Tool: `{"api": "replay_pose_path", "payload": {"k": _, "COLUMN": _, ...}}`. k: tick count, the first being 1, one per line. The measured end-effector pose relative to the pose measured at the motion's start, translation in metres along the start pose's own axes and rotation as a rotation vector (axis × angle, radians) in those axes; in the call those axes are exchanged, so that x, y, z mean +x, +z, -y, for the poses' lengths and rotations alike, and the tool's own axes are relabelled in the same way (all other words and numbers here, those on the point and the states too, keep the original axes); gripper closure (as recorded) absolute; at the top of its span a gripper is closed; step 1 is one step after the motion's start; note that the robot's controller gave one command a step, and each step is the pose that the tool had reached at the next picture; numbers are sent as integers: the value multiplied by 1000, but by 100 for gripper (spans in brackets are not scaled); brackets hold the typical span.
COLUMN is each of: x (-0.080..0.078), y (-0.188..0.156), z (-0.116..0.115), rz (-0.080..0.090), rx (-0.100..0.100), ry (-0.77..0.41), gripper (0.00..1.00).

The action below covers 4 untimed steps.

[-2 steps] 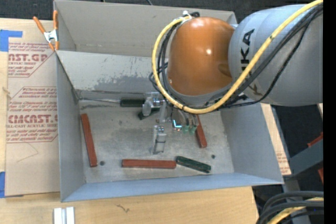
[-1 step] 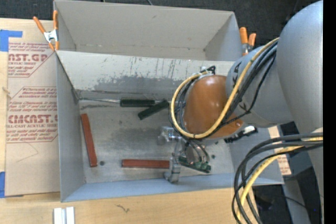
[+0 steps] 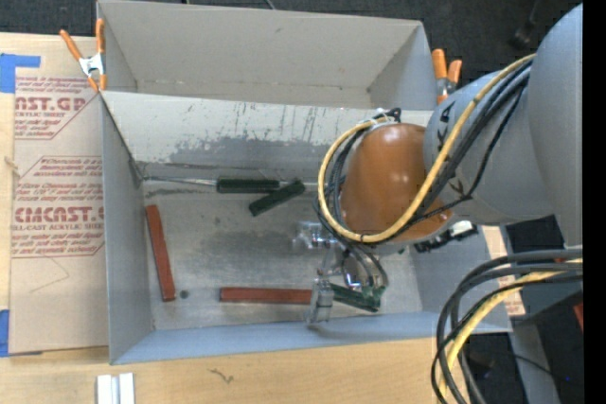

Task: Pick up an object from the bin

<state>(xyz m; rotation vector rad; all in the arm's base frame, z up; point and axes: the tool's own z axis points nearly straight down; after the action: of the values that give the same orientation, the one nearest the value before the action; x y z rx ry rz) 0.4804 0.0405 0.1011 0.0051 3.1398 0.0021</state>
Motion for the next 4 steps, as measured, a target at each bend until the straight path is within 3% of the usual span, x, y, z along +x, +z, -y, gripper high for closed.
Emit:
{"api": "replay_pose_path", "payload": {"k": 1, "x": 0, "y": 2, "z": 33, "rz": -3, "rx": 2, "ry": 27, "gripper": 0}}
{"api": "replay_pose_path", "payload": {"k": 2, "x": -2, "y": 31, "z": 46, "rz": 2, "rx": 0, "ry": 175, "gripper": 0}}
{"api": "replay_pose_path", "payload": {"k": 3, "x": -3, "y": 31, "z": 45, "rz": 1, "rx": 0, "ry": 175, "gripper": 0}}
{"api": "replay_pose_path", "payload": {"k": 4, "x": -2, "y": 32, "z": 45, "rz": -2, "rx": 0, "ry": 175, "gripper": 100}}
